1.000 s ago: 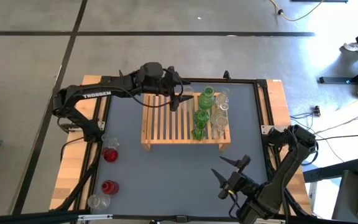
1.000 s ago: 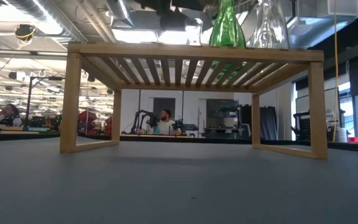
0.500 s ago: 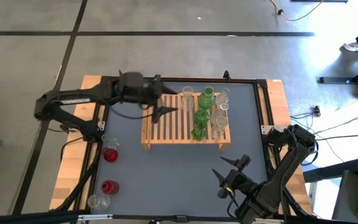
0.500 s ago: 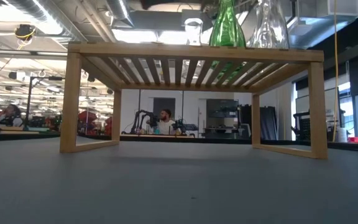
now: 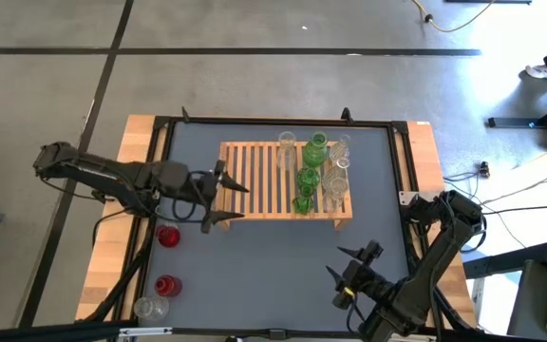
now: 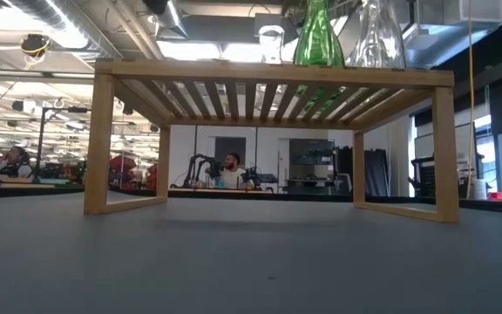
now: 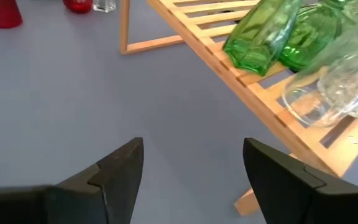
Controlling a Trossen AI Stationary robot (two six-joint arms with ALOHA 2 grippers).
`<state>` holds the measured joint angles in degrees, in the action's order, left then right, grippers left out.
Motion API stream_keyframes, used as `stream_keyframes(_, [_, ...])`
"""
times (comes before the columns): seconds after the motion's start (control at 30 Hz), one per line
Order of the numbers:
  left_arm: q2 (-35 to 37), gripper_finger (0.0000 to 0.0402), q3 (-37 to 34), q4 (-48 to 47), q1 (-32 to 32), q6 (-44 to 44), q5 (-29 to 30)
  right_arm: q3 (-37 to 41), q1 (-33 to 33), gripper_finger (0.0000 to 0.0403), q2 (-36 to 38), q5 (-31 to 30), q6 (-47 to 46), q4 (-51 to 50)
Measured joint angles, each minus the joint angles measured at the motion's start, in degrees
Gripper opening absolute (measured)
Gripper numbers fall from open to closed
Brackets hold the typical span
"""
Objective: Sort vases onto shelf
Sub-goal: Put the transparent bottle on the shelf
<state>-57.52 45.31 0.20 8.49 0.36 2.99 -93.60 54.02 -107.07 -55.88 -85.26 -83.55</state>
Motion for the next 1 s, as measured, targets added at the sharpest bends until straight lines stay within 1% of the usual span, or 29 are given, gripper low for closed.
stream_keyframes(0.1, [-0.6,0.0302,-2.3,2.0,1.9,-1.1,6.0,0.0,-0.4,0.0264,-0.2,-1.2,1.6,2.6])
stream_keyframes(0.17, [-2.4,0.0302,-3.0,4.7,2.3,-2.6,8.2,0.0,-0.4,0.0264,-0.5,-2.2,1.8,3.8])
stream_keyframes(0.23, [-4.5,0.0302,-3.4,5.9,2.4,-3.3,8.8,0.0,-0.4,0.0264,-0.7,-2.7,1.9,5.3])
stream_keyframes(0.37, [-10.0,0.0302,-3.4,11.1,2.5,-3.3,8.5,0.0,-0.4,0.0264,-0.8,-3.0,3.3,7.4])
stream_keyframes(0.5, [-15.3,0.0301,-3.4,15.6,1.6,-4.1,8.3,0.0,-0.4,0.0264,-0.8,-3.0,3.3,7.6])
stream_keyframes(0.57, [-17.3,0.0293,-3.4,17.6,0.9,-4.5,8.3,0.0,-0.4,0.0264,-0.8,-3.0,3.3,7.6])
stream_keyframes(0.67, [-20.4,0.0271,-3.3,22.0,-0.4,-4.5,8.0,0.0,-0.4,0.0264,-0.8,-3.0,3.8,7.5])
stream_keyframes(0.73, [-22.5,0.0251,-2.8,23.6,-1.4,-4.5,6.7,0.0,-0.4,0.0264,-0.8,-3.0,4.8,7.5])
stream_keyframes(1.0, [-28.6,0.0156,0.6,23.9,-3.0,-4.3,6.1,0.0,-0.4,0.0264,-0.8,-2.9,7.3,7.4])
